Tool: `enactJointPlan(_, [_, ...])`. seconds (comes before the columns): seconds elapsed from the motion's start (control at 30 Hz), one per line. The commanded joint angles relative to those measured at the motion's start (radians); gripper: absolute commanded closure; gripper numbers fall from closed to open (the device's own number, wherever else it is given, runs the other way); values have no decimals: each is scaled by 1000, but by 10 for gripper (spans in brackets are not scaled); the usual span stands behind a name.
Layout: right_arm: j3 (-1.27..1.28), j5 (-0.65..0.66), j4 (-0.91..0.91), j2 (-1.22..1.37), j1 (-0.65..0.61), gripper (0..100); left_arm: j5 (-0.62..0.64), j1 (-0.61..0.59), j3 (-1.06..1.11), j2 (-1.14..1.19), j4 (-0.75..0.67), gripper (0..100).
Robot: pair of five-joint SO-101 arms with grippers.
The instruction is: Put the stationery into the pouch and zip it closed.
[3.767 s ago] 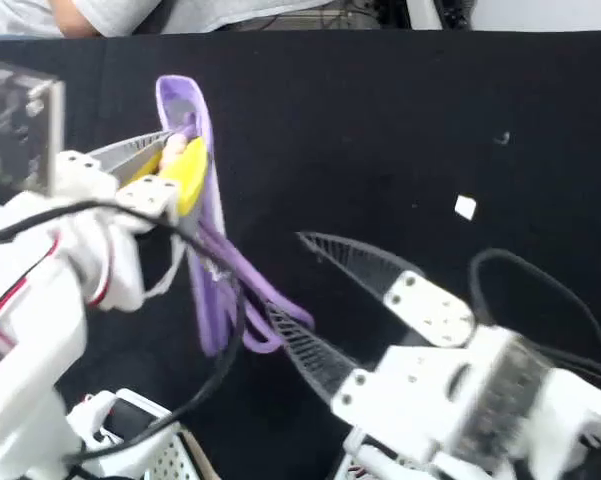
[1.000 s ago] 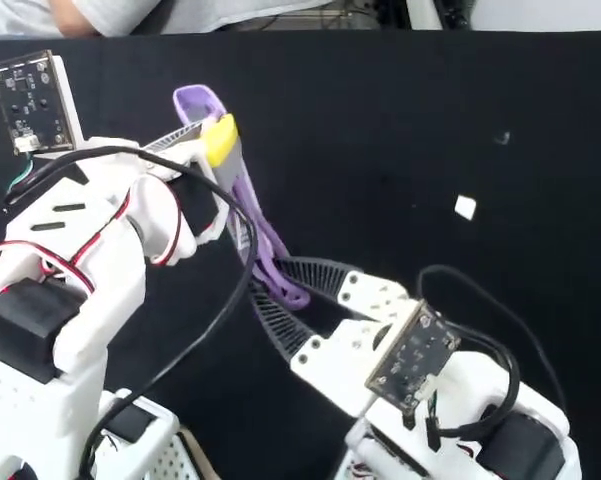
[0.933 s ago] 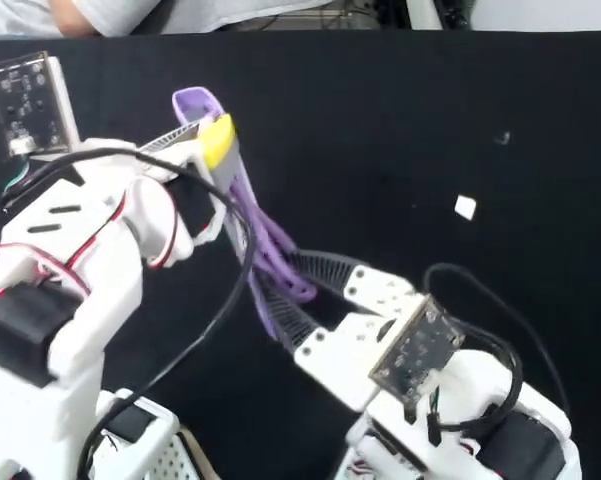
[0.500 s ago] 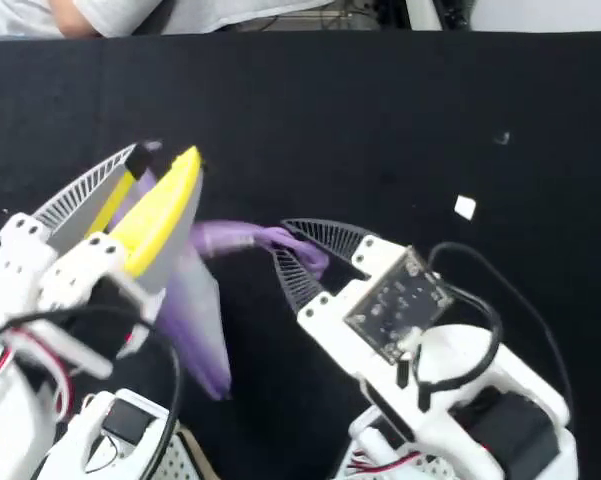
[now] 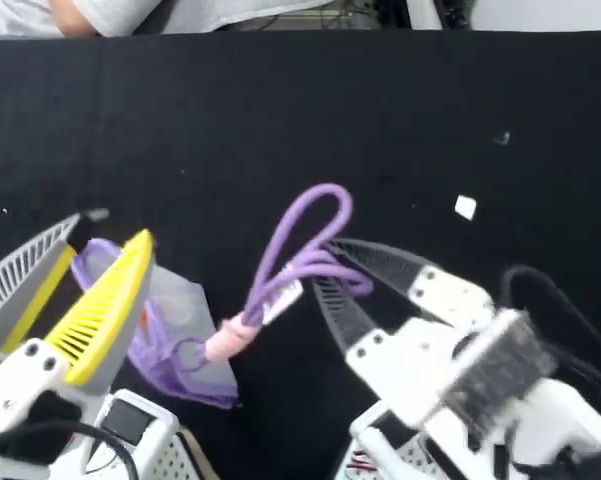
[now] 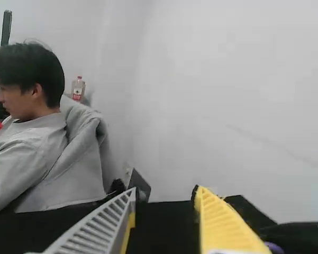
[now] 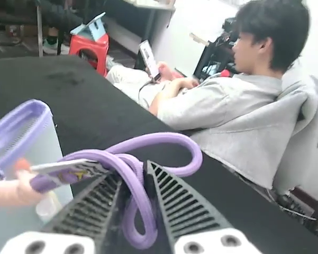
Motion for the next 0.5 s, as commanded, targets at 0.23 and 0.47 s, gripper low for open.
enactJointPlan(0.23, [-335, 48, 180, 234, 127, 988, -221, -403, 35, 3, 135, 820])
enactJointPlan(0.47, [-515, 101, 327, 298, 133, 988, -255, -549, 211, -57, 166, 820])
